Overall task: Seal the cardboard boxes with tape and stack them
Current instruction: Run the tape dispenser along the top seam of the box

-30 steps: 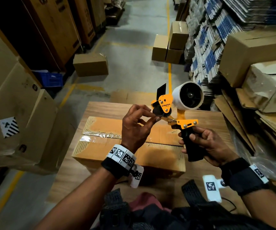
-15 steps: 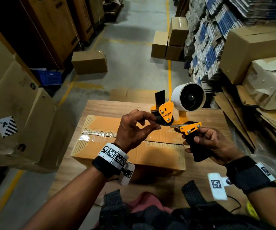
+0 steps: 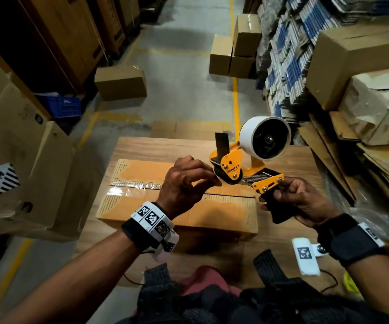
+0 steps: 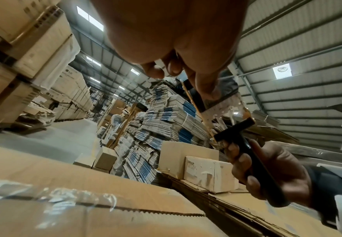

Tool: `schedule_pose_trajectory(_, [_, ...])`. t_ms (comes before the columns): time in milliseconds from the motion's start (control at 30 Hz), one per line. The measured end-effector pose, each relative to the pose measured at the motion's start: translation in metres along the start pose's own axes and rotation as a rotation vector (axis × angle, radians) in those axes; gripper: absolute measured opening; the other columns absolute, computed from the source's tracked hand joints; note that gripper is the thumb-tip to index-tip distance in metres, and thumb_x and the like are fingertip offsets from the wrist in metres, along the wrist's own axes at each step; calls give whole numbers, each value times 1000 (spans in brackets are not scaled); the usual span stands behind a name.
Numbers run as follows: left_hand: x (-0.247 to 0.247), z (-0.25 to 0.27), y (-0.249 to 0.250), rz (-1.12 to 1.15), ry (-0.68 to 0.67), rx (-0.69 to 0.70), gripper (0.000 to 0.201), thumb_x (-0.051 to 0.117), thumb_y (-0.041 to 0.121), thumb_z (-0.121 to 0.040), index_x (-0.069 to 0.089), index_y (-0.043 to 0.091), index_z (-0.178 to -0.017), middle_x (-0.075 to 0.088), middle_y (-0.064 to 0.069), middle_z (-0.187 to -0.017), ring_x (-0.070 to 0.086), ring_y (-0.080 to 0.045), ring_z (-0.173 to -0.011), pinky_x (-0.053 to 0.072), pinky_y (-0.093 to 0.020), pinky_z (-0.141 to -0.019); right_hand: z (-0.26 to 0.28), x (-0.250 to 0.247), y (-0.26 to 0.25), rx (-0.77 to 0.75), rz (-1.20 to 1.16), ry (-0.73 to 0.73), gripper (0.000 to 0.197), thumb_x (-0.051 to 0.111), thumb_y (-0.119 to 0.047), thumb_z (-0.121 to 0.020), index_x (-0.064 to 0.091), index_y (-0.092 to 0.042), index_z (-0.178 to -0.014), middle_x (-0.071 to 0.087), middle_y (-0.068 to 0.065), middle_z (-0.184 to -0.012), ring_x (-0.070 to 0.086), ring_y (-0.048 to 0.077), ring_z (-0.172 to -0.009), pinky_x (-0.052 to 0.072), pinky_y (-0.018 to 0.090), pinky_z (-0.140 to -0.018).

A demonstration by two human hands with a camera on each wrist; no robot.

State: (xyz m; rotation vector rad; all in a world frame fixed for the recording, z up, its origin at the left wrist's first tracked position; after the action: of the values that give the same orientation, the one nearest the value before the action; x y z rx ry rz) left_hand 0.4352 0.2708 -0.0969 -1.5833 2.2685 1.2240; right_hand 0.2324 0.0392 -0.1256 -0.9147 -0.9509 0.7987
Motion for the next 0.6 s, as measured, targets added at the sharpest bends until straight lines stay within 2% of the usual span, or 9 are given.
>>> schedule_pose_trajectory(67, [-9, 4, -8, -5, 16, -17, 7, 87, 11, -86, 81, 14, -84, 75, 4, -91, 65, -21, -75, 46, -47, -68, 5, -12, -1, -16, -12, 64, 35, 56, 8, -83, 80, -7, -105, 75, 19, -101, 75, 34, -90, 63, 52, -82])
schedule_pose_trajectory(133, [-16, 6, -19, -52, -16, 19, 8, 87, 13, -87, 81, 17, -83, 76, 6, -91, 64, -20, -76, 46, -46, -70, 9, -29, -4, -29, 30, 114, 35, 58, 8, -81, 80, -8, -103, 75, 20, -100, 75, 34, -87, 64, 49, -75])
schedule_pose_trajectory(233, [-15, 12, -37, -143, -160, 117, 9, 83, 17, -91, 81, 22, -83, 76, 8, -93, 65, -20, -80, 47, -45, -74, 8, -42, 3, 42, 202, 100, 31, 83, -4, -74, 81, -10, -104, 72, 21, -86, 64, 27, -64, 55, 35, -55])
schedule_pose_trajectory(300, [-10, 19, -53, -205, -275, 188, 8, 80, 21, -94, 81, 24, -86, 76, 8, -95, 66, -21, -81, 47, -44, -75, 4, -46, 14, 75, 264, 95, 58, 98, -25, -61, 78, -10, -113, 67, 21, -82, 52, 23, -63, 49, 32, -55])
schedule_pose_trajectory(333, [-7, 22, -61, -237, -337, 223, 8, 78, 23, -95, 80, 25, -88, 76, 8, -96, 67, -21, -82, 47, -43, -76, 2, -45, 17, 74, 269, 116, 62, 99, -28, -58, 78, -12, -115, 66, 20, -82, 51, 23, -66, 49, 32, -57])
schedule_pose_trajectory(433, [2, 21, -79, -302, -463, 301, 18, 66, 31, -103, 79, 28, -91, 75, 8, -100, 66, -21, -87, 46, -40, -80, -1, -40, 23, 31, 313, 163, 37, 87, -10, -70, 83, -23, -105, 72, 13, -85, 54, 24, -73, 52, 32, -61])
schedule_pose_trajectory(467, [4, 18, -84, -306, -489, 317, 18, 66, 32, -104, 79, 27, -92, 75, 7, -101, 66, -23, -89, 47, -40, -80, -3, -39, 24, 27, 352, 178, 37, 83, -2, -73, 84, -28, -99, 75, 7, -85, 57, 23, -74, 54, 32, -62])
schedule_pose_trajectory(533, [8, 12, -90, -302, -532, 349, 14, 69, 29, -101, 79, 26, -92, 74, 5, -102, 65, -25, -93, 48, -43, -82, -9, -38, 27, 31, 434, 196, 50, 77, 11, -79, 84, -37, -90, 77, -4, -84, 62, 16, -75, 55, 33, -68])
schedule_pose_trajectory(600, [11, 8, -95, -301, -577, 375, 12, 70, 28, -100, 78, 24, -92, 74, 3, -102, 64, -27, -95, 48, -44, -84, -15, -38, 27, 45, 480, 210, 57, 75, 14, -80, 83, -42, -87, 77, -9, -84, 63, 10, -74, 53, 34, -73])
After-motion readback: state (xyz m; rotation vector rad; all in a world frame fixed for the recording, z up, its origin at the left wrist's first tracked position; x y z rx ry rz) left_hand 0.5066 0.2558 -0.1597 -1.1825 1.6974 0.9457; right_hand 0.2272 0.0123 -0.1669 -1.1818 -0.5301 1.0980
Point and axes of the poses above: each hand's wrist, its own z-axis away from the middle knuckle, its own x-axis out of the palm, y = z × x, the point moved 3 cm from there along -z, towards the middle knuckle
